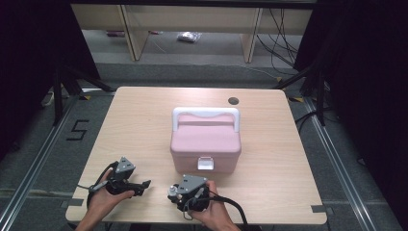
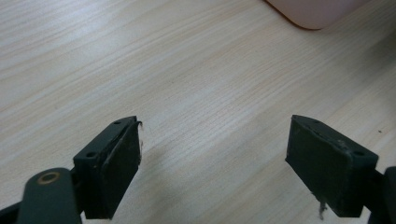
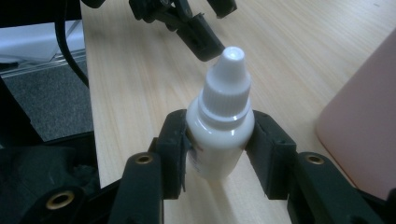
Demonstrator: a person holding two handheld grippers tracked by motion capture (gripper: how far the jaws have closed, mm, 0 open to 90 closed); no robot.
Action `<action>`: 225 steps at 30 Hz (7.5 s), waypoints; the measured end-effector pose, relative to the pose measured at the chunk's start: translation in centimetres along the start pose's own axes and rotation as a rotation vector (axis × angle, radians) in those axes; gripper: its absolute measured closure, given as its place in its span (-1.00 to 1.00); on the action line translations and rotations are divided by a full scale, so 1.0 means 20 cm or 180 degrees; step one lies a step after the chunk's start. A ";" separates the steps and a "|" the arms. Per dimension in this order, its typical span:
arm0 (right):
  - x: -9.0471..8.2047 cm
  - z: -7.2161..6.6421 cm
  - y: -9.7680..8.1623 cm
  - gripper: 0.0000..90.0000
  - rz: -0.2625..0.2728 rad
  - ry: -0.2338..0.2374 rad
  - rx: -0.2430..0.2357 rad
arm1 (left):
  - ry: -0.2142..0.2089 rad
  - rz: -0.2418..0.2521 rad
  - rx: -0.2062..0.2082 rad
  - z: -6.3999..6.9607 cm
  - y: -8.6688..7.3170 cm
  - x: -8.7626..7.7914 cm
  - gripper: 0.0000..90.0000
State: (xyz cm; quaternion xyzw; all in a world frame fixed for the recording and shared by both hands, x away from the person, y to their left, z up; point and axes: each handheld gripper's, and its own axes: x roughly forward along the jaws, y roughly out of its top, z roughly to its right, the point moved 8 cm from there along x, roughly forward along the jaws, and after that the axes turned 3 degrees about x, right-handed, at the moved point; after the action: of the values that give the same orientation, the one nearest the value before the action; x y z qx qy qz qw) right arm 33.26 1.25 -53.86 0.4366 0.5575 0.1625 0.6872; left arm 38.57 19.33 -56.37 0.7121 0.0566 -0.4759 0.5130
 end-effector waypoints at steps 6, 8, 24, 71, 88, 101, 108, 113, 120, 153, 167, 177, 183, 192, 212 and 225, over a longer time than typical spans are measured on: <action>-0.07 0.03 -0.02 0.34 -0.0005 -0.0019 0.0005 | -0.0010 -0.0005 0.0016 0.00 0.00 0.00 -0.62; -0.08 0.04 -0.02 0.34 -0.0005 -0.0019 0.0031 | -0.0010 -0.0015 0.0034 0.00 0.00 -0.01 -0.62; -0.45 0.19 -0.17 0.34 0.0088 -0.0420 0.0302 | -0.0004 -0.0014 0.0016 0.00 0.00 0.00 -0.62; -0.93 0.69 -0.72 0.34 -0.0254 -0.1551 0.1295 | 0.0031 0.0068 -0.0033 0.01 0.01 0.00 -0.62; -0.91 0.68 -0.75 0.34 -0.0345 -0.1514 0.1412 | 0.0001 0.0001 0.0030 0.00 0.00 0.00 -0.62; -0.92 0.68 -0.72 0.00 -0.0145 -0.1533 0.1543 | -0.0012 -0.0034 0.0070 0.01 0.00 0.00 -0.62; -0.95 0.66 -0.75 -0.17 -0.0143 -0.1571 0.1658 | -0.0011 -0.0020 0.0036 0.01 0.00 0.00 -0.62; -0.99 0.62 -0.76 -0.21 -0.0043 -0.1645 0.1766 | -0.0003 -0.0020 0.0047 0.01 0.01 0.00 -0.62; -1.01 0.57 -0.78 -0.23 -0.0042 -0.1621 0.1895 | -0.0129 -0.0033 0.0133 0.01 0.06 -0.02 -0.52; -1.02 0.49 -0.78 -0.21 0.0047 -0.1579 0.1851 | -0.0591 0.0225 0.0477 -0.01 0.66 -0.14 -0.55; -1.02 0.46 -0.76 -0.20 0.0071 -0.1516 0.1781 | -0.0590 0.0078 0.0796 -0.02 0.90 -0.17 -0.55; -1.01 0.41 -0.70 -0.17 0.0133 -0.1440 0.1575 | -0.0596 -0.0067 0.0963 0.01 1.03 -0.18 -0.55; -0.99 0.38 -0.68 -0.16 0.0133 -0.1342 0.1554 | -0.0596 -0.0030 0.0917 0.00 1.09 -0.17 -0.56; -0.97 0.35 -0.66 -0.16 0.0097 -0.1246 0.1502 | -0.0571 -0.0074 0.0991 -0.01 1.19 -0.17 -0.55; -0.81 0.34 -0.60 -0.16 0.0005 -0.1022 0.1373 | -0.0696 -0.0261 0.1216 0.03 1.32 -0.08 -0.51; -0.72 0.34 -0.56 -0.16 -0.0110 -0.0903 0.1135 | -0.0677 -0.0420 0.1397 0.06 1.35 -0.04 -0.36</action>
State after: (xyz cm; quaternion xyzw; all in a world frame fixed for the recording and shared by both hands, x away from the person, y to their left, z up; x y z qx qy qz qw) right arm 31.75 -18.20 -53.63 0.5599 0.4826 -0.0134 0.6734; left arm 52.68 6.04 -37.58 0.7471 -0.0560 -0.5816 0.3169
